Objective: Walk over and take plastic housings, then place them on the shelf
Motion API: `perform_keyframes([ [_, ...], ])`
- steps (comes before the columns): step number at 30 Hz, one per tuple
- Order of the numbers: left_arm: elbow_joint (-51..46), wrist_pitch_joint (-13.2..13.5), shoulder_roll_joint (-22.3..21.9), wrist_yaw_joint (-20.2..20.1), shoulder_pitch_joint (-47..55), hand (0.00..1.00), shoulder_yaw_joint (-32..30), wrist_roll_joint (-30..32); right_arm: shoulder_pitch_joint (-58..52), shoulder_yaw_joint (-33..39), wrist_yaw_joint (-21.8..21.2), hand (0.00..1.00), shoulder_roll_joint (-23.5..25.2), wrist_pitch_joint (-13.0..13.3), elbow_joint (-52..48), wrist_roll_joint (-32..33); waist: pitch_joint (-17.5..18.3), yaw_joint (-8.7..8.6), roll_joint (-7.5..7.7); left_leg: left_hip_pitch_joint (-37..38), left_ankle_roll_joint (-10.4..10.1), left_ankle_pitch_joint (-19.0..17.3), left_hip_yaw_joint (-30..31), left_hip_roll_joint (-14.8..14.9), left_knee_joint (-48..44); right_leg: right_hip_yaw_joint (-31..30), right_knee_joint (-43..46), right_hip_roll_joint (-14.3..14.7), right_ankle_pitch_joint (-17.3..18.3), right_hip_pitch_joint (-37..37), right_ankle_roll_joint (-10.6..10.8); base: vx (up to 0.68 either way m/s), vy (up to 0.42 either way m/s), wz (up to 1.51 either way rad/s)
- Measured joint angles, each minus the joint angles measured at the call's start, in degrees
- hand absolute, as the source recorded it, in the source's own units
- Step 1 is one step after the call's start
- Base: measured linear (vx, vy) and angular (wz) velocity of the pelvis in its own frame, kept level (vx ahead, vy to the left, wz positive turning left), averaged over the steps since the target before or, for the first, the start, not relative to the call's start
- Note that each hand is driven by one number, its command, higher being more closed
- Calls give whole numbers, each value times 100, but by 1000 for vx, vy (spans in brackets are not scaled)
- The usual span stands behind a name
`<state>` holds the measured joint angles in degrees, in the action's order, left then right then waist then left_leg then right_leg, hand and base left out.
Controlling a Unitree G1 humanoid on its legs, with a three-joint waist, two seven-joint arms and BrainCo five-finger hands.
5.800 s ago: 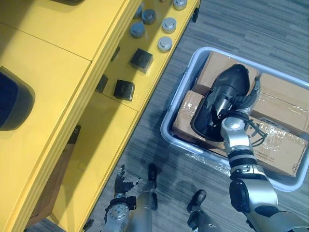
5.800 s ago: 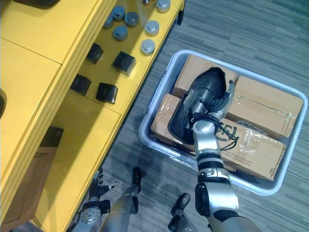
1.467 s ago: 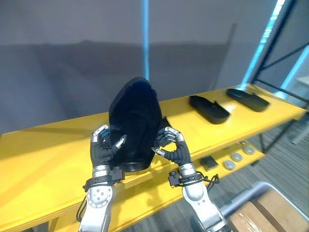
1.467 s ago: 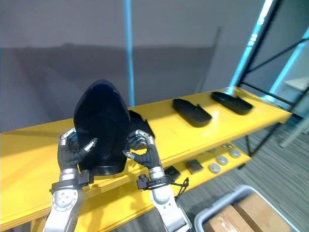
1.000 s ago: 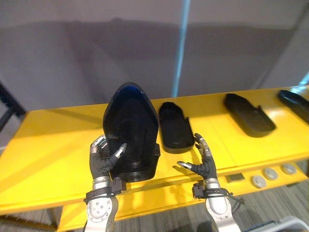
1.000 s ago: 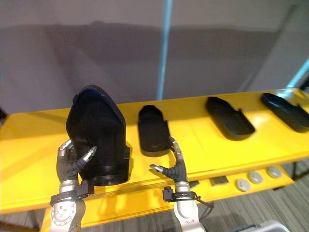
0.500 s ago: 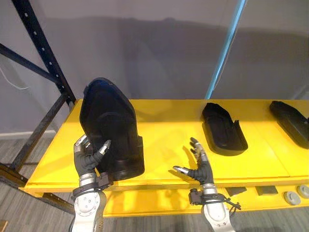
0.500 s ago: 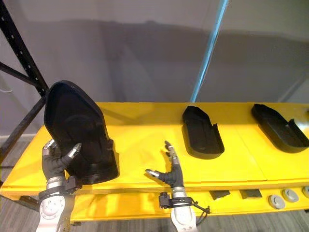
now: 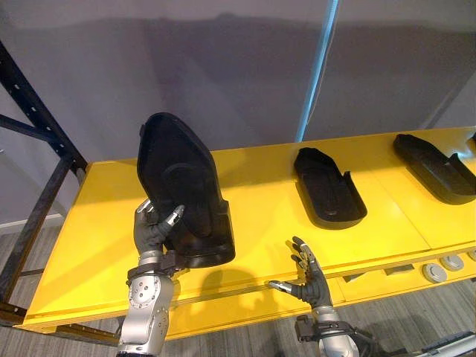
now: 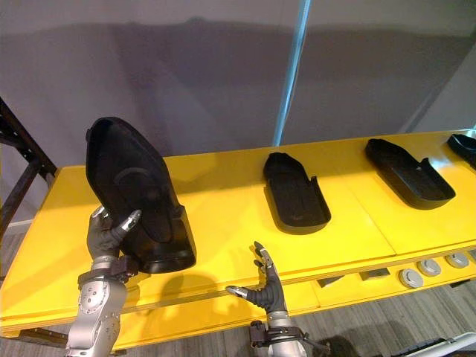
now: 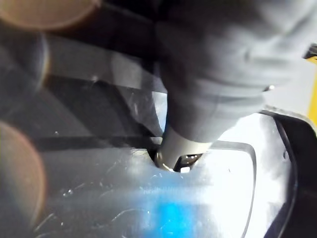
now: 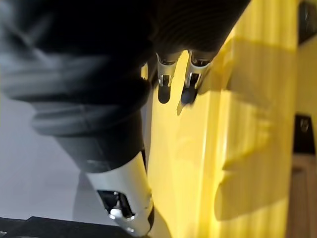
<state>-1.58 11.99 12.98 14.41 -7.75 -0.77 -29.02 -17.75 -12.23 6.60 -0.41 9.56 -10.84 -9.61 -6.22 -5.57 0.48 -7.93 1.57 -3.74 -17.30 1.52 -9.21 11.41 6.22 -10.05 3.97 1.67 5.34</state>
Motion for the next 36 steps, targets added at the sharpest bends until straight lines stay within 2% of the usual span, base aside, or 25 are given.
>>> perform_keyframes([
  [4,447,-156,540,22,-565,100,-3,-376,5,-23,1,0,-214,0,-157,-23,-30,-27,-43,-62,-53,291,-86,85,373,-129,-170,163,-186,227,-123,-61,-74,-17],
  [9,1313,-447,1826,-100,-1630,100,11,-462,12,-24,-7,0,-465,72,-440,-18,-221,-66,-214,-299,-60,541,-77,85,560,-162,-170,241,-299,611,-140,-107,-24,-3],
  [10,1408,-464,1975,-117,-1744,100,15,-453,14,-25,-11,0,-460,103,-454,-17,-267,-65,-222,-299,-62,549,-79,86,560,-172,-160,241,-299,622,-139,-103,-1,-5],
  [13,1921,-594,2837,-265,-2383,100,121,-216,11,-49,-63,0,-464,261,-599,19,-399,-43,-234,-437,-43,596,-164,82,599,-300,-84,238,-300,881,-134,-63,19,-13],
  [16,2812,-670,3453,-354,-3241,100,562,133,7,-224,-64,0,-578,411,-764,109,-541,-59,-218,-490,-23,697,-226,57,770,-371,-61,215,-324,1052,-101,-15,23,-10],
  [19,3503,-752,3768,-375,-3687,100,807,330,12,-489,-69,0,-613,561,-832,170,-656,-84,-210,-494,-6,710,-293,43,810,-526,-63,216,-378,1098,-83,33,32,-23],
  [25,3653,-829,3944,-489,-3697,100,930,290,24,-671,-69,0,-630,717,-878,258,-832,-156,-198,-499,-9,726,-288,81,859,-610,-77,271,-384,1150,-94,15,1,-8],
  [32,3683,-831,3946,-486,-3374,100,1019,-458,258,-830,14,0,-710,751,-854,258,-973,-150,-207,-569,-64,843,-279,151,927,-616,-74,379,-430,1255,-164,0,0,0],
  [33,3604,-831,3945,-487,-3175,0,1033,-546,263,-879,14,0,-722,751,-848,258,-973,-142,-207,-560,-77,858,-277,165,947,-615,-73,397,-432,1257,-170,0,0,0],
  [35,3480,-825,3945,-488,-2877,0,1032,-652,267,-914,16,0,-722,751,-845,257,-974,-130,-209,-549,-93,878,-278,176,976,-618,-72,411,-431,1264,-172,0,0,0],
  [36,3282,-704,3945,-478,-2642,0,947,-740,268,-916,27,0,-726,750,-841,257,-973,-102,-207,-539,-105,889,-277,190,1008,-618,-70,429,-432,1268,-176,0,0,0],
])
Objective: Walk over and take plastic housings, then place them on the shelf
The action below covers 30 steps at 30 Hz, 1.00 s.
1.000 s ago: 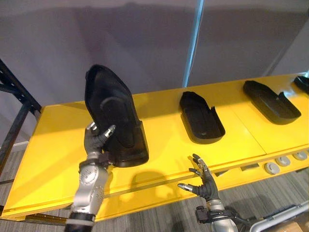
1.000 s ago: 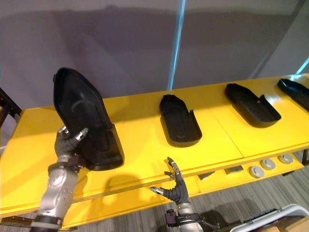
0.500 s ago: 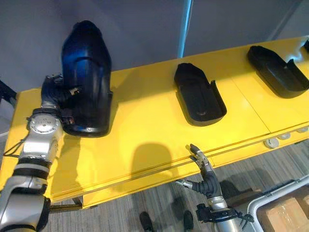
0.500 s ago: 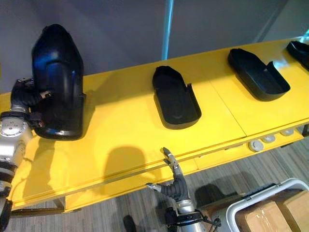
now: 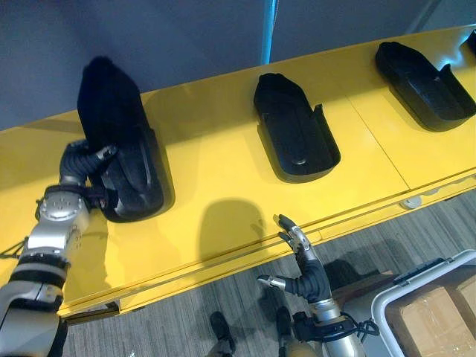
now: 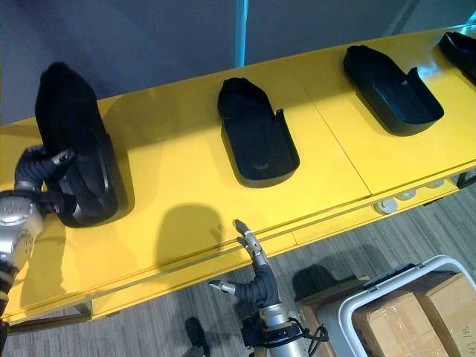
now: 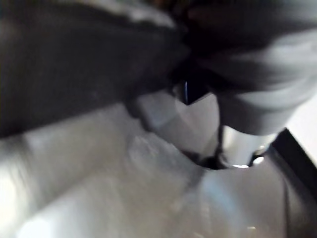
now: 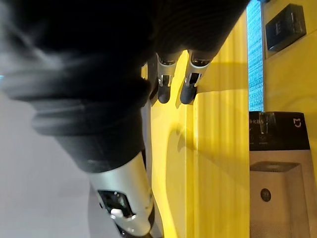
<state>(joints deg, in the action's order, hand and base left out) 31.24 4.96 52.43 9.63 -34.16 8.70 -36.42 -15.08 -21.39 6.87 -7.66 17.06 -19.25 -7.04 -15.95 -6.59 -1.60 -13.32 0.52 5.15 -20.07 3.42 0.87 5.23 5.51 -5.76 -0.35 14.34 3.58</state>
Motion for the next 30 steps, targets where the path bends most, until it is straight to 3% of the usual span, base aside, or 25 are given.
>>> perform_keyframes([
  [5,-245,64,0,-20,377,0,-125,18,37,-5,36,0,-115,0,38,0,0,61,-1,116,-34,41,-19,0,121,-32,1,15,1,-40,-2,1,3,-4],
  [13,-324,14,-56,-135,723,0,-368,569,61,-2,29,0,-151,-4,138,1,4,56,0,334,-39,51,-32,-2,240,-36,-73,17,1,-236,-1,1,2,0],
  [19,-469,-138,-538,53,770,0,-740,708,59,76,20,0,-147,-8,226,-3,21,68,2,463,-57,66,2,-16,291,1,-118,16,1,-387,0,4,2,2],
  [21,-981,-225,-846,212,1088,0,-972,459,44,95,21,0,-130,-35,298,-15,89,62,-9,528,-55,69,35,-52,318,38,-165,16,2,-479,0,5,14,6],
  [26,-1903,-198,-1571,575,1489,0,-1286,156,-47,138,22,0,-72,-177,408,-61,210,68,-22,712,-54,114,180,-75,404,204,-261,14,5,-738,-1,-7,2,14],
  [30,-2191,-117,-1691,877,1487,0,-1766,478,-59,225,-17,0,-44,-347,541,-172,391,81,-68,835,-52,120,297,-87,405,318,-311,5,12,-942,-1,-18,-3,13],
])
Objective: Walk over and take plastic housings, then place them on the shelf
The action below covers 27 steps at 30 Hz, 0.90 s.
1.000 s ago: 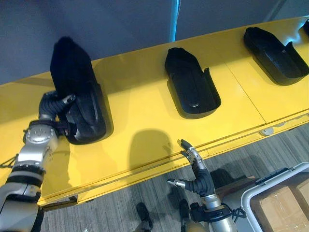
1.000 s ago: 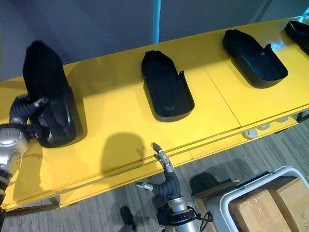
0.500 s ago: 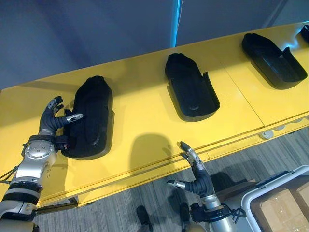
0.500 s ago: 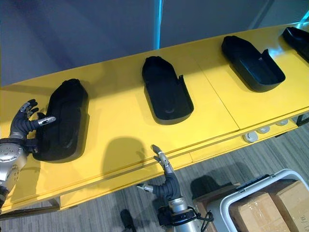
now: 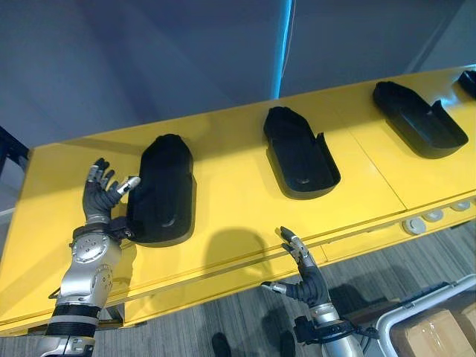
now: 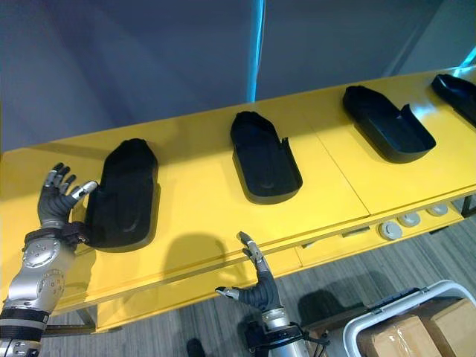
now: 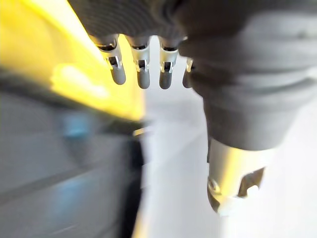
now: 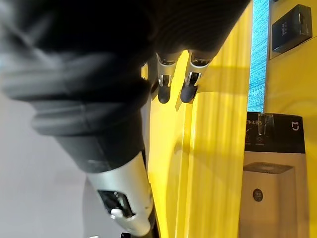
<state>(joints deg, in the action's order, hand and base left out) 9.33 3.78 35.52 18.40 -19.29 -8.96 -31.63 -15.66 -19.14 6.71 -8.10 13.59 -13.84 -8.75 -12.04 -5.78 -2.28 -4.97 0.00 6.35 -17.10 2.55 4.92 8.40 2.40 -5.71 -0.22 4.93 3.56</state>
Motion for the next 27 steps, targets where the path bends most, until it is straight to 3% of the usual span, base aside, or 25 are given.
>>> perform_keyframes([
  [4,-165,12,-201,226,203,0,-604,526,-58,65,-23,0,10,-43,140,-8,216,48,-93,52,0,0,36,-9,2,30,-6,-9,9,-74,2,-30,-1,7],
  [7,-932,-102,-738,575,676,0,-1108,1757,-207,118,-82,0,63,-45,150,-7,348,103,-121,58,7,8,82,-21,4,65,-6,-21,12,-99,4,-28,-2,7],
  [8,-1577,-138,-1217,872,1084,0,-1238,2510,-304,125,-85,0,127,-44,150,-7,416,103,-124,58,7,8,112,-32,6,92,-7,-35,25,-112,14,-13,1,12],
  [9,-2234,-113,-1732,1005,1613,100,-1215,3050,-414,152,-91,0,220,-33,150,-7,468,102,-126,57,7,8,144,-46,6,136,-6,-50,41,-123,23,-11,1,15],
  [12,-3305,200,-2636,859,3095,100,-538,3351,-577,243,-169,0,356,-27,150,-1,554,168,-121,62,6,7,190,-57,22,178,-5,-65,55,-129,28,-33,0,10],
  [15,-3553,385,-3050,507,4049,100,436,3294,-670,223,-280,0,354,-27,150,19,591,204,-136,51,9,8,271,-55,32,252,-4,-88,94,-157,52,-48,-6,16],
  [16,-3546,412,-3225,225,4407,100,921,3277,-678,212,-339,0,355,-26,151,20,597,201,-133,21,-4,0,313,-57,33,300,-6,-96,114,-148,77,-54,-2,15],
  [21,-3202,484,-3284,-308,4608,100,1455,2872,-676,215,-329,0,342,-23,151,19,616,188,-122,-160,10,51,342,-52,32,310,3,-90,96,-19,83,-49,-2,4],
  [27,-2813,503,-3052,-494,3904,100,1496,2837,-570,160,-277,0,261,-18,151,12,518,176,-88,-313,61,109,305,-42,28,269,23,-79,-14,158,35,-16,-1,-2],
])
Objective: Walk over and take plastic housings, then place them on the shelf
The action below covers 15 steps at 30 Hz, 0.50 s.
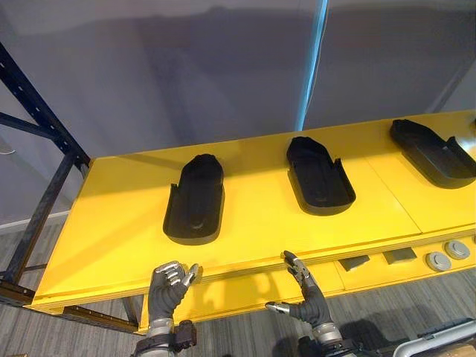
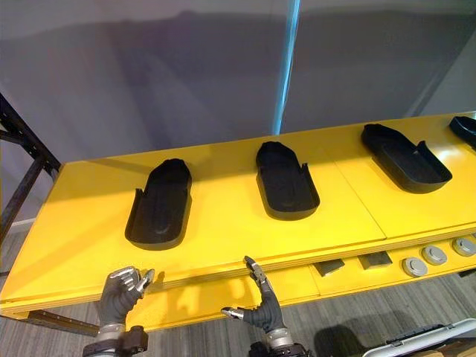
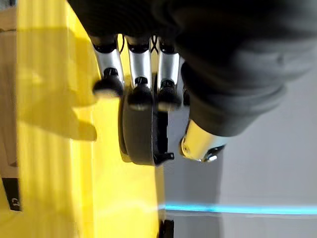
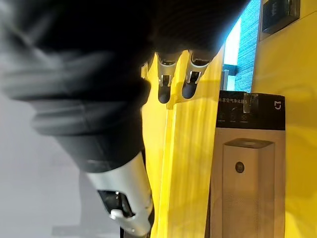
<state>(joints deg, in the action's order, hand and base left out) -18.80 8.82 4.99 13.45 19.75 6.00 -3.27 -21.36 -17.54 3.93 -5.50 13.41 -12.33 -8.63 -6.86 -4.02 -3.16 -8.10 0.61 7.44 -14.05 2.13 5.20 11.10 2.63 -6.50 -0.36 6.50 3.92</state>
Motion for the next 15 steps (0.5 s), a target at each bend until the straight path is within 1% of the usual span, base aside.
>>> perform_keyframes([
  [2,28,20,66,13,-320,100,-7,2,94,-85,31,0,-93,13,0,0,-117,-9,22,-36,-1,3,-63,9,-1,-70,-6,9,-37,69,11,-32,2,-18],
  [4,178,56,122,34,-601,100,-6,4,164,-92,35,0,-91,48,-18,1,-169,-56,40,-82,-2,3,-149,14,-4,-143,-5,12,-55,154,11,-31,6,-20],
  [6,375,59,182,91,-959,100,-16,4,269,-109,36,0,-84,111,-30,2,-297,-132,76,-95,-7,-3,-249,18,-19,-257,-5,19,-75,227,11,-18,8,-22],
  [9,540,59,217,142,-1284,100,-15,3,345,-117,36,0,-79,146,-59,7,-334,-175,97,-179,-18,-12,-319,28,-21,-317,-10,29,-93,344,7,-13,2,-16],
  [10,576,61,238,188,-1450,100,-17,3,372,-107,45,0,-71,178,-107,9,-406,-199,105,-208,-18,-11,-334,35,-22,-336,-13,39,-106,383,3,-5,-4,-5],
  [15,815,71,241,281,-1771,100,-73,-2,364,-107,58,0,-74,173,-201,12,-508,-223,116,-261,-36,-24,-429,64,-23,-425,-22,74,-123,487,-4,-2,-7,-10],
])
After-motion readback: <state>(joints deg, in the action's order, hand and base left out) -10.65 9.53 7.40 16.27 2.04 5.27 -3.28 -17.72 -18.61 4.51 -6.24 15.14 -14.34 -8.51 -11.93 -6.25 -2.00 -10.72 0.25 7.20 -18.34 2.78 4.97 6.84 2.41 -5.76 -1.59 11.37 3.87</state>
